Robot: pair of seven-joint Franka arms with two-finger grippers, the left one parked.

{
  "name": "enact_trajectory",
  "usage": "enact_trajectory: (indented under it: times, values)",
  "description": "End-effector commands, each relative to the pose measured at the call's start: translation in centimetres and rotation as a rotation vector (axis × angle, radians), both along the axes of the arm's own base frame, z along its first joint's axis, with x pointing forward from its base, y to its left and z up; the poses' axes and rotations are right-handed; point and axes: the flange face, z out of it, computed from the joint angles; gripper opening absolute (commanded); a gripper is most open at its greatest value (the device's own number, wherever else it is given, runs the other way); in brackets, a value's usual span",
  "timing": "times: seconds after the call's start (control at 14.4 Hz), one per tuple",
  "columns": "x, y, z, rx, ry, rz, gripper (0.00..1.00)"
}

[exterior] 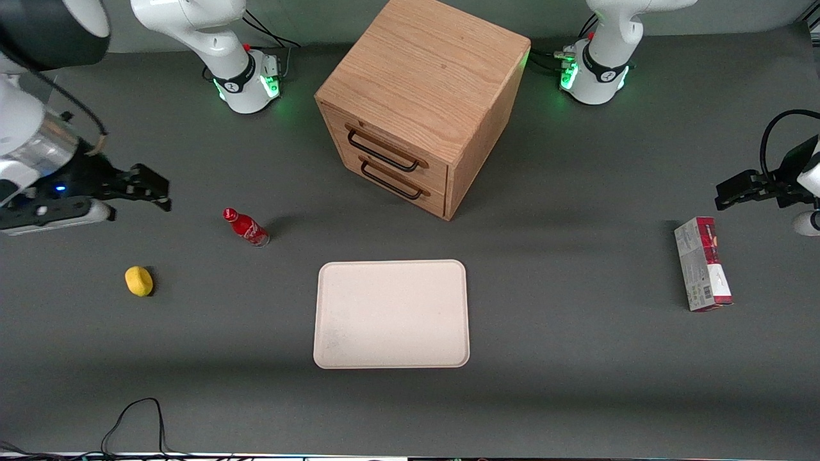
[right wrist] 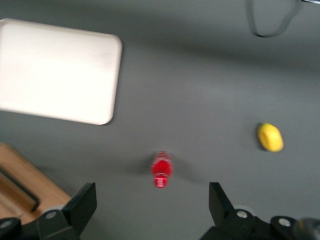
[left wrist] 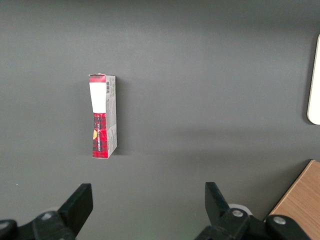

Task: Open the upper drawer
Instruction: 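Move the open right gripper toward the upper drawer's black handle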

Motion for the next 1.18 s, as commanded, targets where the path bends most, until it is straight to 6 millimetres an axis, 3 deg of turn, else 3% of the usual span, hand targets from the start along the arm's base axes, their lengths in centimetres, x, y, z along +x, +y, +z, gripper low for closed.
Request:
enact_trajectory:
  times: [0.0,0.35,0.76,0.9,1.11]
  values:
    - [-1.4,7.4,0.1,0.026,0.015,0.15,1.0]
    - [-5.6,18.3,-2.0,0.04,0.058,0.447,1.0]
    - [-9.8,26.6,-4.9,0.016,0.094,0.647,1.0]
    - [-10.7,28.7,-6.5,-0.032,0.097,0.7,1.0]
    - [-10.8,30.2,-8.1,-0.026,0.1,0.756,1.0]
